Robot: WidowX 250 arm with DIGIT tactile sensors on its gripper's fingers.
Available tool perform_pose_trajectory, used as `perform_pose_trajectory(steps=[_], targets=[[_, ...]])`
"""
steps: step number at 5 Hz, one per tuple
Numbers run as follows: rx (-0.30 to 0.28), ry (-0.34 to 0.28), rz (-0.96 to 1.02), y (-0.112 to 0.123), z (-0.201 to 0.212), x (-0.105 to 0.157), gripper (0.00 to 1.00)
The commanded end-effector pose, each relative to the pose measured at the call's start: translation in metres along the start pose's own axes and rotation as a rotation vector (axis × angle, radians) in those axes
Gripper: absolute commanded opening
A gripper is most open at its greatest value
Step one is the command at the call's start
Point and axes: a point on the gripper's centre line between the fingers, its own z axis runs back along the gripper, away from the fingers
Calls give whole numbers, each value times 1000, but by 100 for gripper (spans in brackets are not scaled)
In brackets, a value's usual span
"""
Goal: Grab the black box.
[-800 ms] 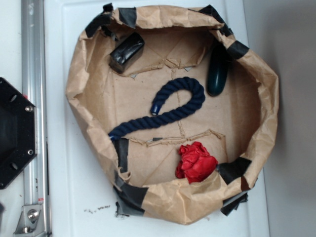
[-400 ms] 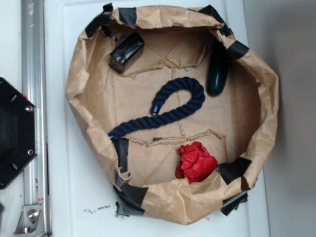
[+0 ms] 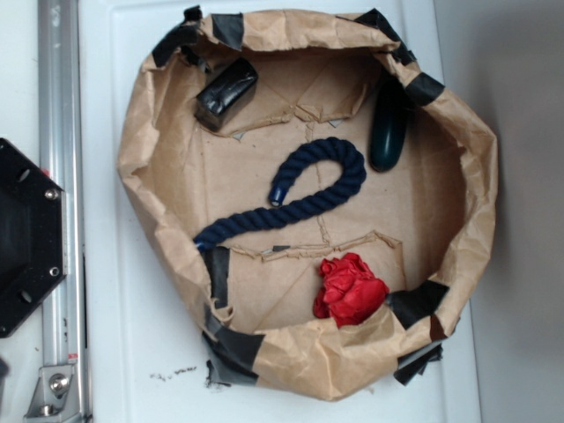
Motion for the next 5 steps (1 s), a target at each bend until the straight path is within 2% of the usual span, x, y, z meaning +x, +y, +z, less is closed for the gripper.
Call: perform_pose_trajectory(steps=[1,2,3,4,5], targets=[[-2,-11,0,0,4,2,100],[57,119,212,49,-36,52,100],[60,117,391,107,-72,92,100],[92,40,537,109,-81,113,100],[171,-74,750,101,-80,87,100]])
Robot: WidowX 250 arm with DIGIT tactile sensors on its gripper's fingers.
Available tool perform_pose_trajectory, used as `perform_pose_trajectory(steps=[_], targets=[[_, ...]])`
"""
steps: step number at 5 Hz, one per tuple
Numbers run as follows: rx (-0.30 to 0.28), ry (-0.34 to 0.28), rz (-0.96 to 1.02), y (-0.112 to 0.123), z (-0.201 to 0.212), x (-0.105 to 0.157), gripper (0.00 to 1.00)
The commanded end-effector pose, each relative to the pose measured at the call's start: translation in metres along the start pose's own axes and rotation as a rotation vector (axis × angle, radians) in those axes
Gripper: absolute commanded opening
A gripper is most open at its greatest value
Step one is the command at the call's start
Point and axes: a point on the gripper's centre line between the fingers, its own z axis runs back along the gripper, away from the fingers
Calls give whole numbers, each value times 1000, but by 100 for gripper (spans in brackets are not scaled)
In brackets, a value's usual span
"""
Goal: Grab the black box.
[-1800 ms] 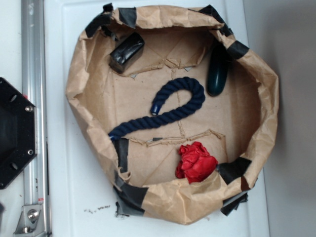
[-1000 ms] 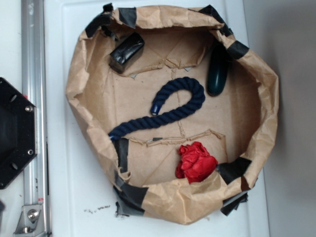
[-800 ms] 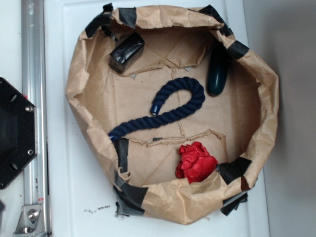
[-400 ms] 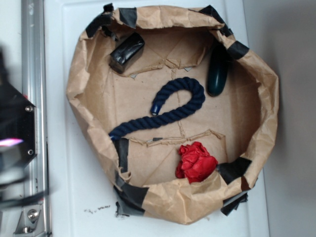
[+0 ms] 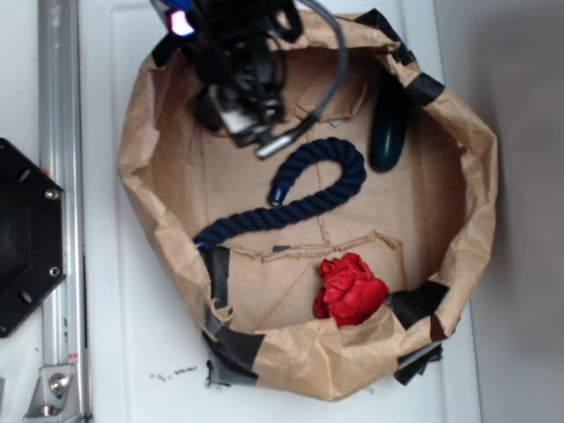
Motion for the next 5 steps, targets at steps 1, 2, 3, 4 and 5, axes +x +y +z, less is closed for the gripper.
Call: perform_pose_trajectory(steps=[1,2,3,4,5], targets=[[75,-189,159,-12,12,-48,100],[53,-127,157,-18,-2,-33,100],[66,-85,121,-21,-14,-7,100],[73,-82,118,-16,-24,0,100],[108,-47,108,-14,-47,-6,100]])
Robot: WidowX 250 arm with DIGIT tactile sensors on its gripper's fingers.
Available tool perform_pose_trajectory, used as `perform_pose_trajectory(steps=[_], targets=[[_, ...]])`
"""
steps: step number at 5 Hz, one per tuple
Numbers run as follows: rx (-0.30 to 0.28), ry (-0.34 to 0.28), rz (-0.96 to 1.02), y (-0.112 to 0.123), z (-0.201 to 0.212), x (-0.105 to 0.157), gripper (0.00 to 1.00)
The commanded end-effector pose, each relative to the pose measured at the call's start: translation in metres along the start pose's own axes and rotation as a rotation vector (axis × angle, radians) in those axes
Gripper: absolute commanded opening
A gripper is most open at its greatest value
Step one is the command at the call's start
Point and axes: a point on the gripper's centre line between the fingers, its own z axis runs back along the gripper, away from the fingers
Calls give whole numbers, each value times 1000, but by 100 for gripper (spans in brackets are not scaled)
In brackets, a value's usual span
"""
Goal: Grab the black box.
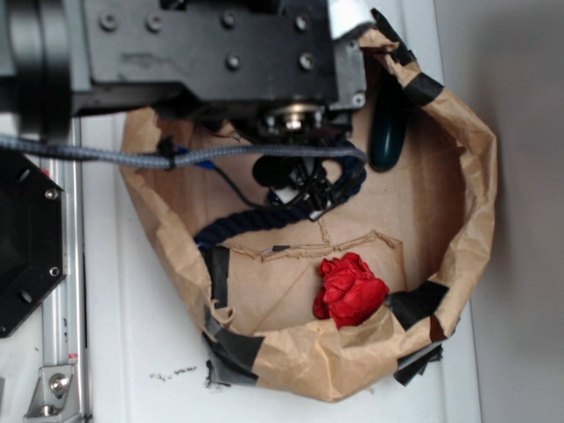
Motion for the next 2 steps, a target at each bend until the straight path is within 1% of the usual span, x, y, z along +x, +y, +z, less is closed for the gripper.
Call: perform_pose_trajectory(steps=[1,2], targets=[[75,-31,19,31,-14,-14,100],[112,-52,7,52,-12,-18,100]])
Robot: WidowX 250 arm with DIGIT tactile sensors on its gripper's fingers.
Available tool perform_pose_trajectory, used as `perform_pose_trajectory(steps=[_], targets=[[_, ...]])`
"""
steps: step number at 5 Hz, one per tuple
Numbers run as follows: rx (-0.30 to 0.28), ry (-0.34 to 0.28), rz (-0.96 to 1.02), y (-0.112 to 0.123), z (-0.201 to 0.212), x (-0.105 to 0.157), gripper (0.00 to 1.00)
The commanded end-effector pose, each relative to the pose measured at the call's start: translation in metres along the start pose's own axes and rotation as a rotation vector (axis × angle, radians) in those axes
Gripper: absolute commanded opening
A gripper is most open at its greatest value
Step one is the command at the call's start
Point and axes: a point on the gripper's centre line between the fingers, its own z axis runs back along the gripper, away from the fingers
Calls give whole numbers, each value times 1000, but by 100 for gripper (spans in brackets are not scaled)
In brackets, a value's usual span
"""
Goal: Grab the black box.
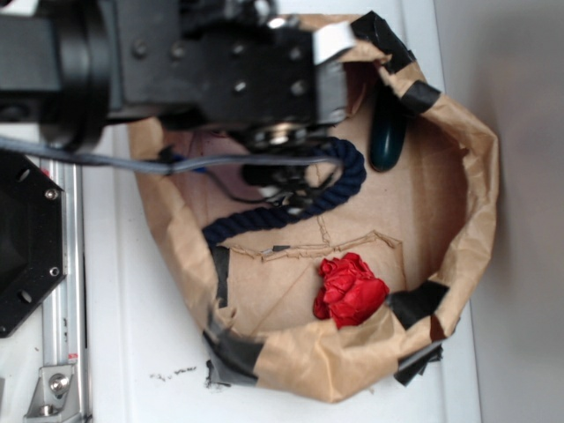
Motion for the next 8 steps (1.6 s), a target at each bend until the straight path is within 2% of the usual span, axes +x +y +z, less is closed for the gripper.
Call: perform_pose_trajectory(steps=[1,2,3,4,5,7,8], targets=[[1,-91,34,47,21,5,100],[-38,-73,-24,53,13,19,100],[-89,-13,-59,51,-7,35,100],[-135,31,-104,40,-20,39,100],[-221,45,-183,15,-32,33,100],[-252,57,-211,-8,-30,14,100],[-256,55,-204,-11,-33,11,89]])
